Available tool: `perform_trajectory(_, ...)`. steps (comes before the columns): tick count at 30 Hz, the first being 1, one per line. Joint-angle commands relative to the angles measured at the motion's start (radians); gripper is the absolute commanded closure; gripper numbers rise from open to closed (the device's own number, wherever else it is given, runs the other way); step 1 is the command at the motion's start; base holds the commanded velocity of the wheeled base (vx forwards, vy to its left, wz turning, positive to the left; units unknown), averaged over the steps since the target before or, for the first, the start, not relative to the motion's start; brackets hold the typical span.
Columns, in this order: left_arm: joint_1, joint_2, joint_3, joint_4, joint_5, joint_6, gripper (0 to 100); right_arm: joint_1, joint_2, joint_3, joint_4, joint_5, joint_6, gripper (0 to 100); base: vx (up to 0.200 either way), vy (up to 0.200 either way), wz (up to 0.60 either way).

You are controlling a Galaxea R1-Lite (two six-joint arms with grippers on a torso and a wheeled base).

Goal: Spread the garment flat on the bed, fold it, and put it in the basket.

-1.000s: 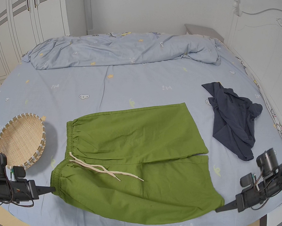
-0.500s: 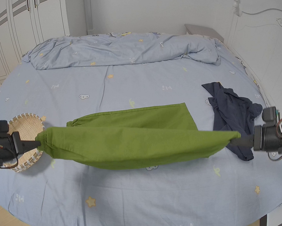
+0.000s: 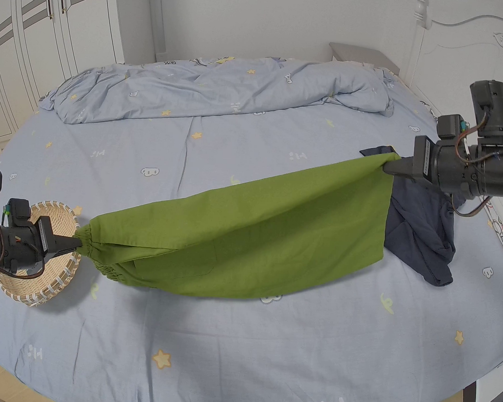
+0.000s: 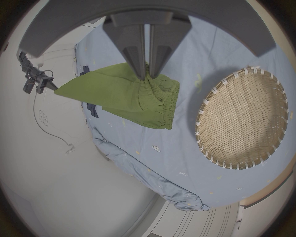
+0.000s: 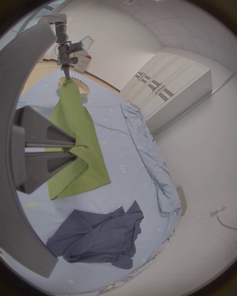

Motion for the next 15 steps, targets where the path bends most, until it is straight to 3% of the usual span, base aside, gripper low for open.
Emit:
perform_trajectory(1,0.008,0.097,-0.028,0.000,0.002,0.032,100,-0.031,0.138,-0.130,0.006,-0.004,-0.003,100,0.000,0.000,0.00)
perform_trajectory(15,0.031,0.281,-0.155,-0.001,0.002,0.057,100,-0.102,0.280,-0.265,0.035,-0.004,-0.012,100,0.000,0.000,0.00)
